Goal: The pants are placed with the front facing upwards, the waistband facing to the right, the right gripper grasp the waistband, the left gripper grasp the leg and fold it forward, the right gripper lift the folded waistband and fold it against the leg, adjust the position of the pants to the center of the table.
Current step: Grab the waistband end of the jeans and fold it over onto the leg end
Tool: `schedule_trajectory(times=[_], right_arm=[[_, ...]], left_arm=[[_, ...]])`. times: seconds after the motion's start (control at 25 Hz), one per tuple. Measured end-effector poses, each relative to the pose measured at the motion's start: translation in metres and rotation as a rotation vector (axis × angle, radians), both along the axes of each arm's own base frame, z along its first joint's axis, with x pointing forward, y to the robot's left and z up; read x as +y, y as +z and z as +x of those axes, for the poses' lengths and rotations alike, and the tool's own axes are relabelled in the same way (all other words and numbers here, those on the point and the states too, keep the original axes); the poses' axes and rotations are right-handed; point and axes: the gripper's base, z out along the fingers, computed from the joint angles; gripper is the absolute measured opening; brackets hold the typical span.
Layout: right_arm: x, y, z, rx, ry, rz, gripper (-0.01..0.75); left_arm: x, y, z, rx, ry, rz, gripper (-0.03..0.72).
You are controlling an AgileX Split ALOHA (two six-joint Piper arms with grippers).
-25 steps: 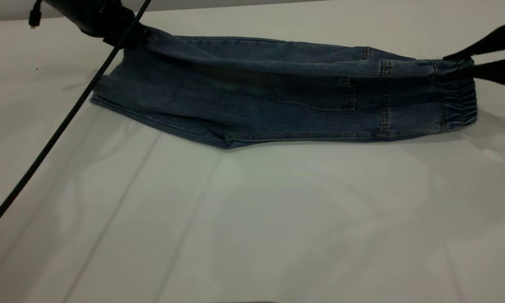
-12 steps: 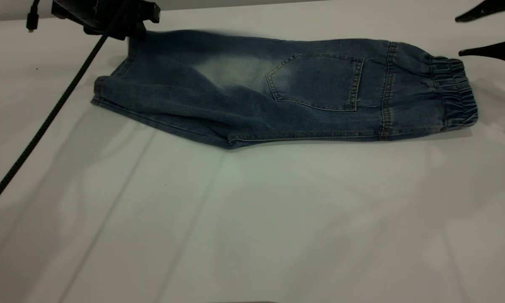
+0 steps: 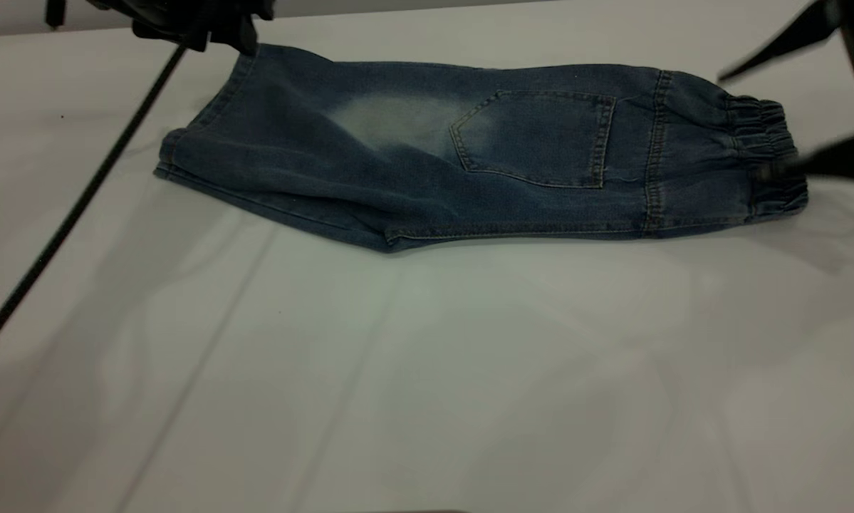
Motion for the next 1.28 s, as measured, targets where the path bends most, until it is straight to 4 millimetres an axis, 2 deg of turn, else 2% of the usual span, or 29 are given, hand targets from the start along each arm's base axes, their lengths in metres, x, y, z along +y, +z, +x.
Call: schedule_trajectory(times=[0.08,0.2,0.48,0.68,0.92,1.04,1.12,1.2,1.28], right_arm=[[0.004,-0.008,-0.006,0.041,0.007,-0.062,0.573],[0.006,-0.014,-0.003,0.035,-0.022,-0.157,0.574],[-0.006,-0.018,0.005,-0.022,-0.107,-0.303,0.574],[-0.006,-0.017,0.009,-0.068,-0.129,-0.304,0.561],[0.014,-0.013,0.014,-0.149,-0.079,-0.289,0.526],[0.017,-0.012,0.016,-0.194,-0.064,-0.304,0.51],[0.016,-0.012,0.017,-0.215,-0.055,-0.315,0.447],[0.016,-0.012,0.017,-0.232,-0.034,-0.329,0.335],[0.017,-0.011,0.017,-0.246,-0.021,-0.329,0.178]], left_arm=[[-0.009,0.0,-0.002,0.002,-0.02,0.002,0.41],[-0.021,0.0,-0.006,0.002,-0.047,0.002,0.41],[-0.049,-0.001,-0.015,0.007,-0.113,0.008,0.41],[-0.068,-0.001,-0.023,-0.001,-0.18,0.032,0.41],[-0.082,-0.001,-0.029,-0.001,-0.218,0.036,0.41],[-0.09,-0.002,-0.034,0.014,-0.236,0.045,0.412],[-0.098,-0.003,-0.039,0.021,-0.255,0.049,0.412],[-0.107,-0.005,-0.043,0.025,-0.275,0.05,0.41],[-0.115,-0.011,-0.048,0.036,-0.296,0.054,0.405]])
